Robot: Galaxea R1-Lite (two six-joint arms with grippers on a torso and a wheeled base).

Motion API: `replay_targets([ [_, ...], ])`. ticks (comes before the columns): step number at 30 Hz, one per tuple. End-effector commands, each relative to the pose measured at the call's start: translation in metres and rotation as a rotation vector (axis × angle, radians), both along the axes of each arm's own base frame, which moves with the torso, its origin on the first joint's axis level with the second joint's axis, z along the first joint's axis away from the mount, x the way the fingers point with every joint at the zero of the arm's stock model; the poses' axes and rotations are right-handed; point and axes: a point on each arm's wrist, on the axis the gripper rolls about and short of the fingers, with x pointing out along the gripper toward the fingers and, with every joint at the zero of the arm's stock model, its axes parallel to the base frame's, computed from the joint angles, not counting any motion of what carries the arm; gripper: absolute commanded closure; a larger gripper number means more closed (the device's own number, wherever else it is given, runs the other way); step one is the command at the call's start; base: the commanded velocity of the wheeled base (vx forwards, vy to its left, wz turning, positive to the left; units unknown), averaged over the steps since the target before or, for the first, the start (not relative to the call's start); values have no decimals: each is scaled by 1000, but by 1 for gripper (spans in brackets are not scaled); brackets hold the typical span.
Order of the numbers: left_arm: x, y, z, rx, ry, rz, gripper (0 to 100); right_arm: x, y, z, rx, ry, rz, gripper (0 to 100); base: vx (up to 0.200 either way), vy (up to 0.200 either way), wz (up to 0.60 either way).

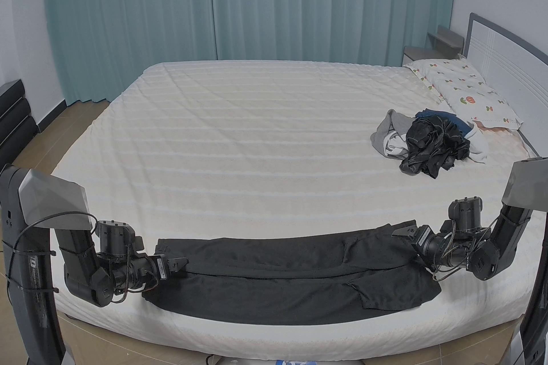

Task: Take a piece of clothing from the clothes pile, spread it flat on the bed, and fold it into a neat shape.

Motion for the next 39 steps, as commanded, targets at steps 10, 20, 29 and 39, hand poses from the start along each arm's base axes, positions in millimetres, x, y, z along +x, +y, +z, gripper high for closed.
replay_targets([
  [10,0,-1,0,-3,-3,-4,100,-1,0,0,1,1,0,0,0,0,0],
  [20,3,3,3,-14,-44,17,100,1,-3,2,3,-6,-11,0,0,0,0],
  [29,7,4,3,-14,-54,21,100,0,-3,2,9,-31,-10,0,-67,0,0],
  [39,25,0,18,-95,-159,93,100,0,-2,1,9,-31,-5,0,0,0,0],
])
